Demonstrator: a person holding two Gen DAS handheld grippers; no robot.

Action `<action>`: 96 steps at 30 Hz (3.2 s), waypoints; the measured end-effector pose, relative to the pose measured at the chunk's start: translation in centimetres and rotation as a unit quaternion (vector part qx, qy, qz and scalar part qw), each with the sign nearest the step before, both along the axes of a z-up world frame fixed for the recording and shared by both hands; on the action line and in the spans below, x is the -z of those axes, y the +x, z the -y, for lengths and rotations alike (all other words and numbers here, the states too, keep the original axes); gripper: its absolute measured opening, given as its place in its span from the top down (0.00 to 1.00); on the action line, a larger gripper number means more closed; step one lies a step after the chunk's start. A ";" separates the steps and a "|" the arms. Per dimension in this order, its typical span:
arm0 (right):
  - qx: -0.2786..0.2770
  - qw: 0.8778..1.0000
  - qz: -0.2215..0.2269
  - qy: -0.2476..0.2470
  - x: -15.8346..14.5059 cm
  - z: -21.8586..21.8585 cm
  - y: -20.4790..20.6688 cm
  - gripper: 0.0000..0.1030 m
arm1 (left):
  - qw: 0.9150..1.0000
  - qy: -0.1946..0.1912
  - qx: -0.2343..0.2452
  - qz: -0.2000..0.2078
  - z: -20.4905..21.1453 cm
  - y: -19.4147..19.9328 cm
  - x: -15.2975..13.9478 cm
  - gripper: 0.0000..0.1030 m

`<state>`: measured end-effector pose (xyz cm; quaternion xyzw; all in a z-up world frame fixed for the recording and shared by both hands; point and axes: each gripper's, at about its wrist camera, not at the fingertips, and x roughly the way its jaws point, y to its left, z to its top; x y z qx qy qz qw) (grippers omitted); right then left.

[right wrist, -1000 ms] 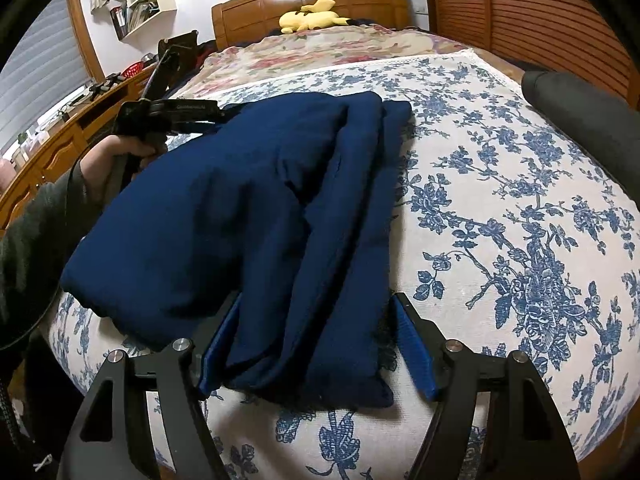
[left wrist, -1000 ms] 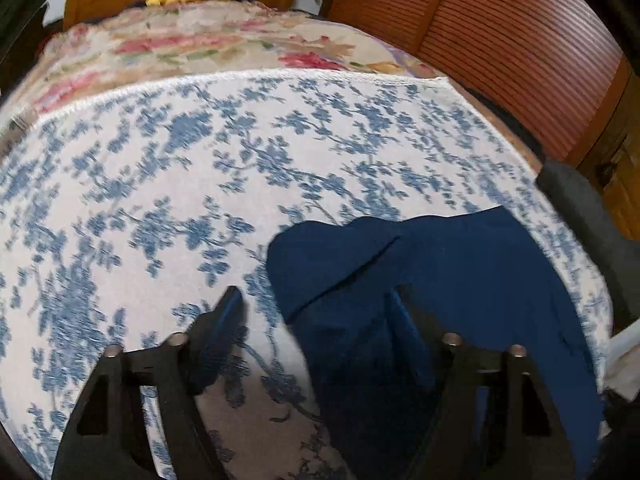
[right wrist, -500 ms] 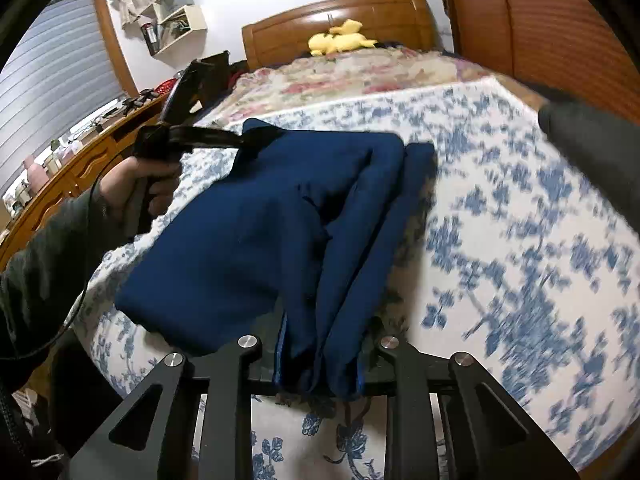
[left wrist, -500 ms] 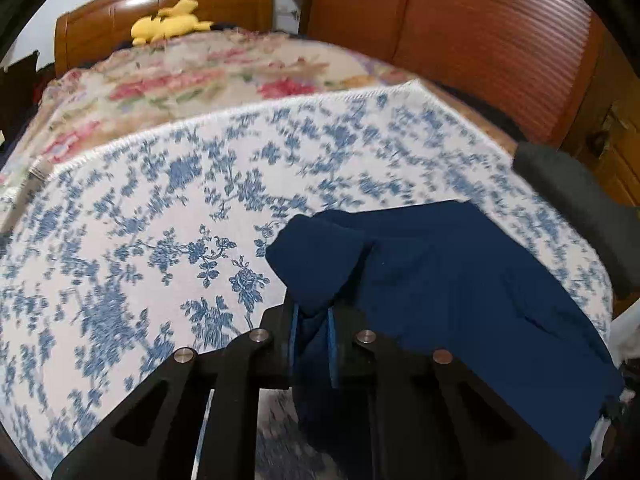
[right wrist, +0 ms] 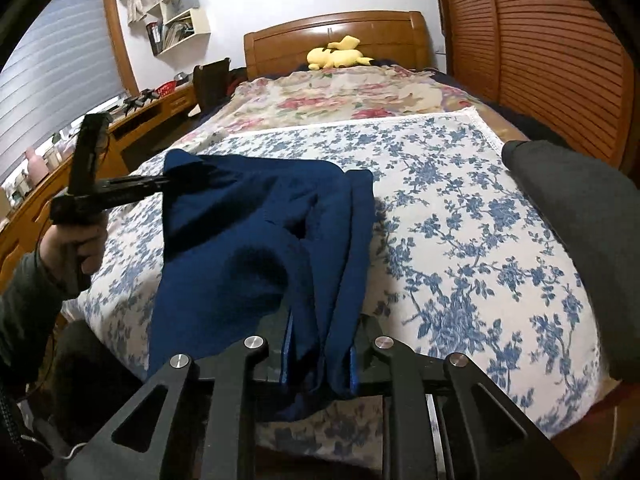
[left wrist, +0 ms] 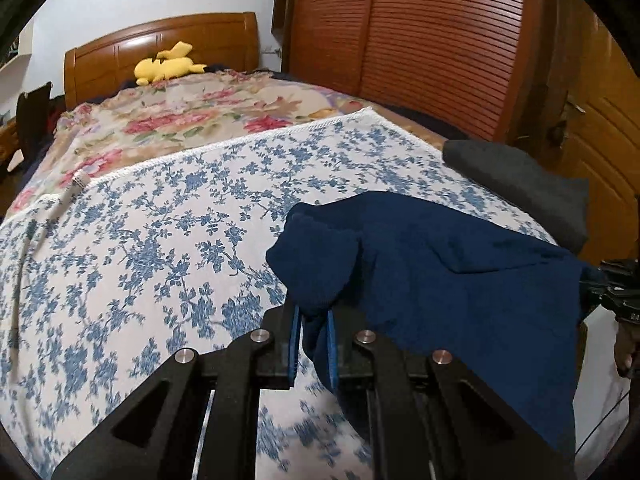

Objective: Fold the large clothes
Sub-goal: 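Carry the navy bundle with both grippers onto the dark grey garment, then release the navy bundle and withdraw both grippers from the stack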

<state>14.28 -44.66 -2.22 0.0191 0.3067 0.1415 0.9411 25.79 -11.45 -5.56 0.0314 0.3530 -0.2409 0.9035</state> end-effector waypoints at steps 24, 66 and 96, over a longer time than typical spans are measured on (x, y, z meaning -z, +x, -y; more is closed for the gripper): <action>0.009 0.998 0.055 -0.001 -3.4 5.7 -1.0 0.81 | 0.995 0.049 0.021 0.082 7.1 -1.7 -7.8 0.89; 0.269 0.947 0.133 -0.119 -13.9 24.1 -5.7 0.47 | 0.974 -0.007 0.191 0.125 38.9 6.9 -10.3 0.16; 0.302 0.949 0.056 -0.065 -13.5 20.1 -11.7 0.39 | 0.985 -0.022 0.136 0.108 23.1 -1.7 -9.3 0.00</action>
